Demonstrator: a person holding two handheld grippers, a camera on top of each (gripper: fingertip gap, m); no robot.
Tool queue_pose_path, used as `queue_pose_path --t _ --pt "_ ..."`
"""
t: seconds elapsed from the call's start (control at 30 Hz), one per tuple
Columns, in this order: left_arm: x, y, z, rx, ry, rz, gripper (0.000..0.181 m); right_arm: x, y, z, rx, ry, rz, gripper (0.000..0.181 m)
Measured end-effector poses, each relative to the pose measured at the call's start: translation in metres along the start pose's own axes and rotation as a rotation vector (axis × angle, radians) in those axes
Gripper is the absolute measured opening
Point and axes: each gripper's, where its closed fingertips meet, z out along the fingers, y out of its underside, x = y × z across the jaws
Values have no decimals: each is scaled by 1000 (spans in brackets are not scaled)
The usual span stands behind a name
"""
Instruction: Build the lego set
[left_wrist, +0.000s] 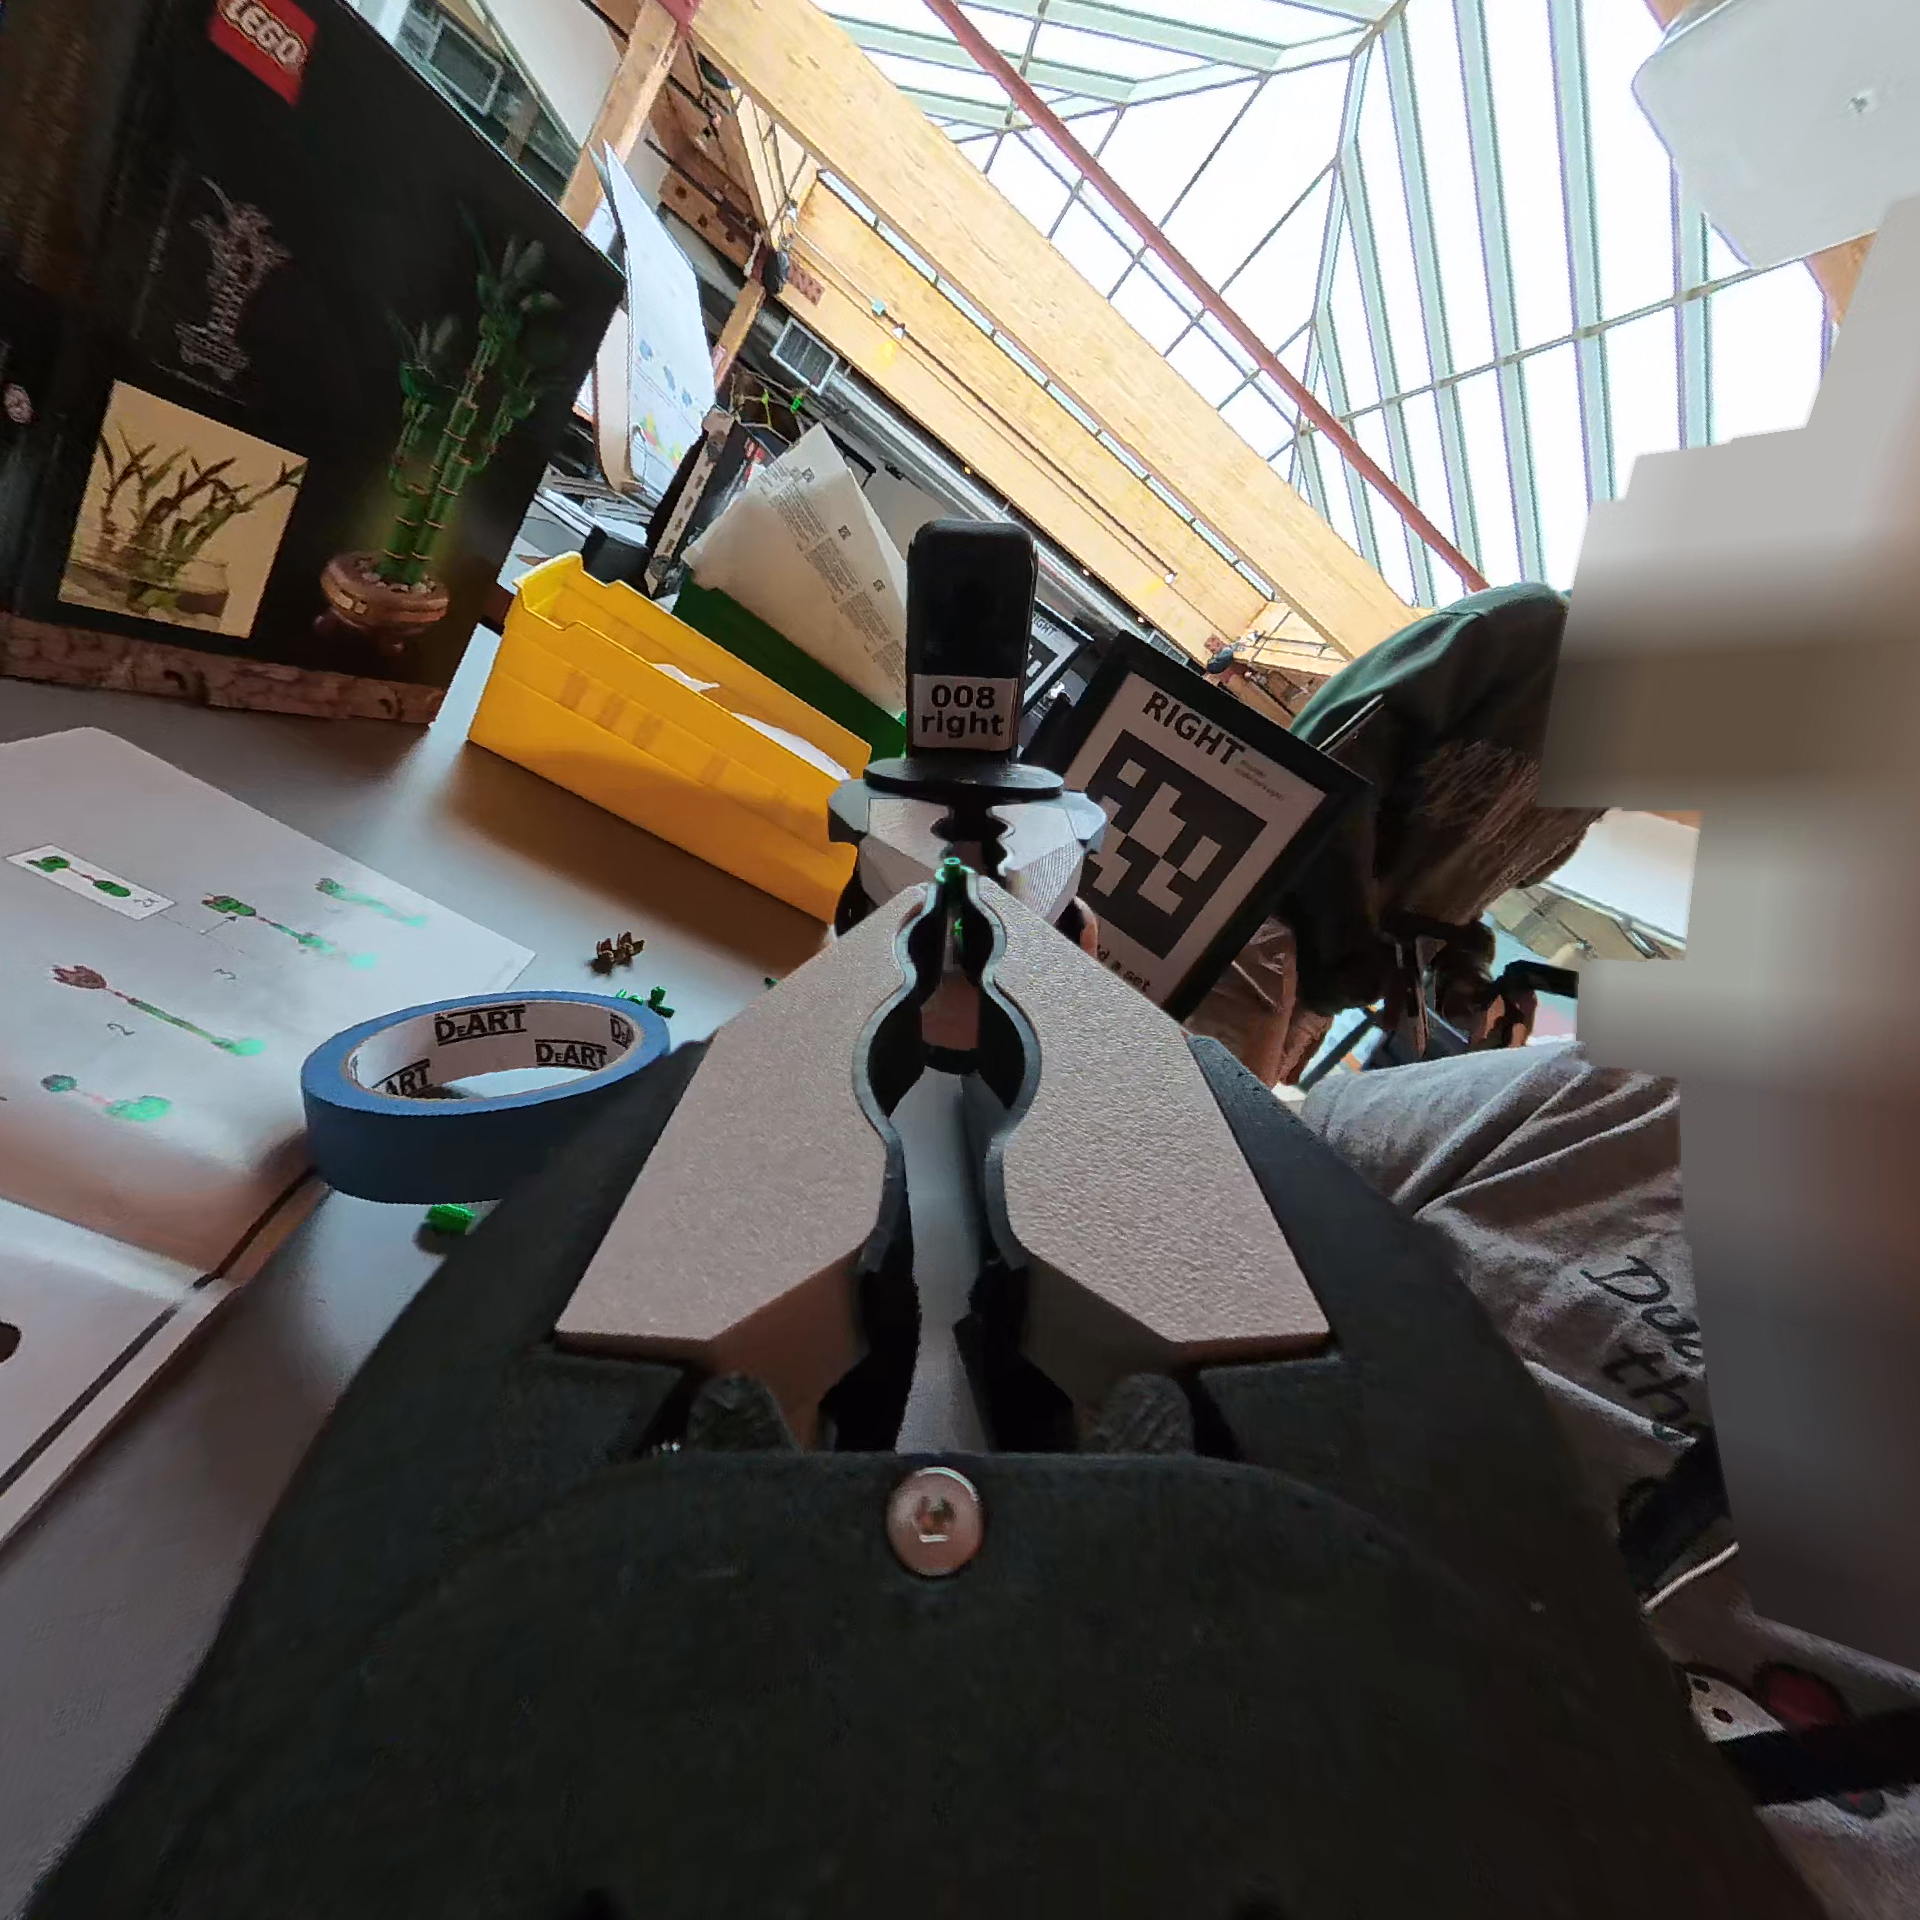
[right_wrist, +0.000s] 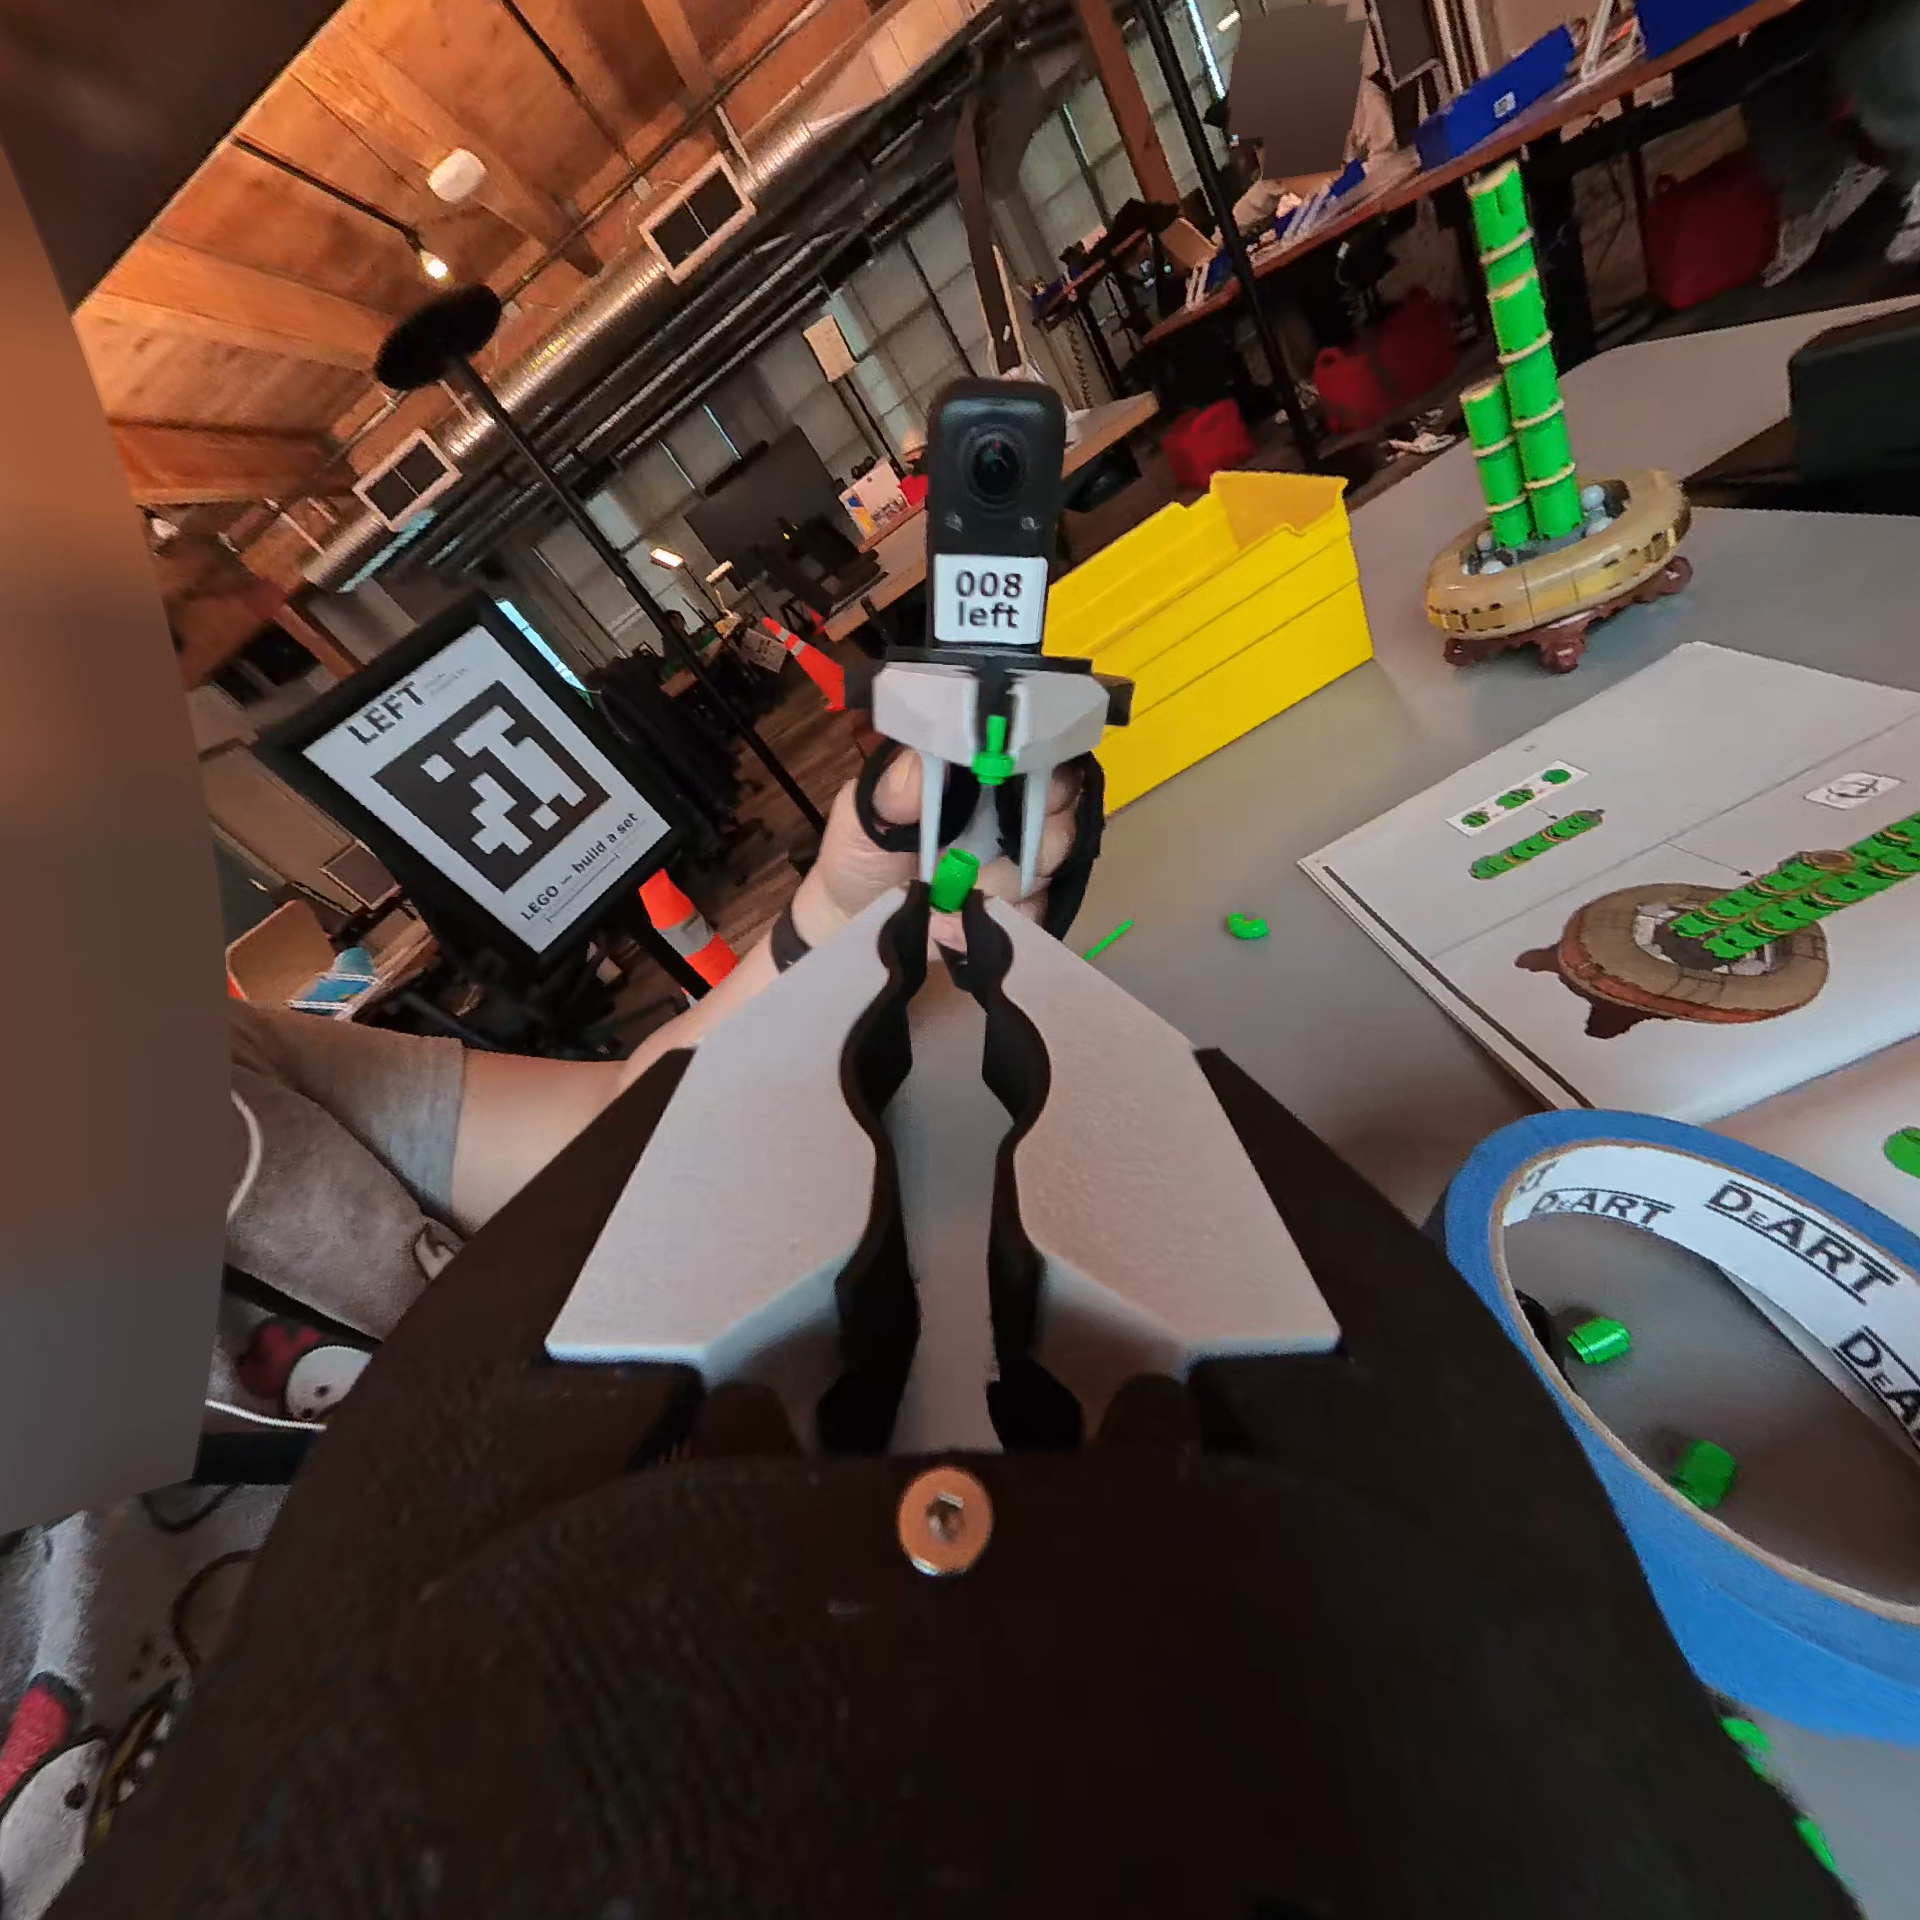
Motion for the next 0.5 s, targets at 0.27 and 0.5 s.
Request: queue_pose_path --t 0.27,0.5 --pt "-5 17 7 -92 -20 -36 0 11 7 -2 -32 39 -31 4" --pt "-8 23 7 -135 -32 -61 0 14 16 -3 -98 54 -73 4"
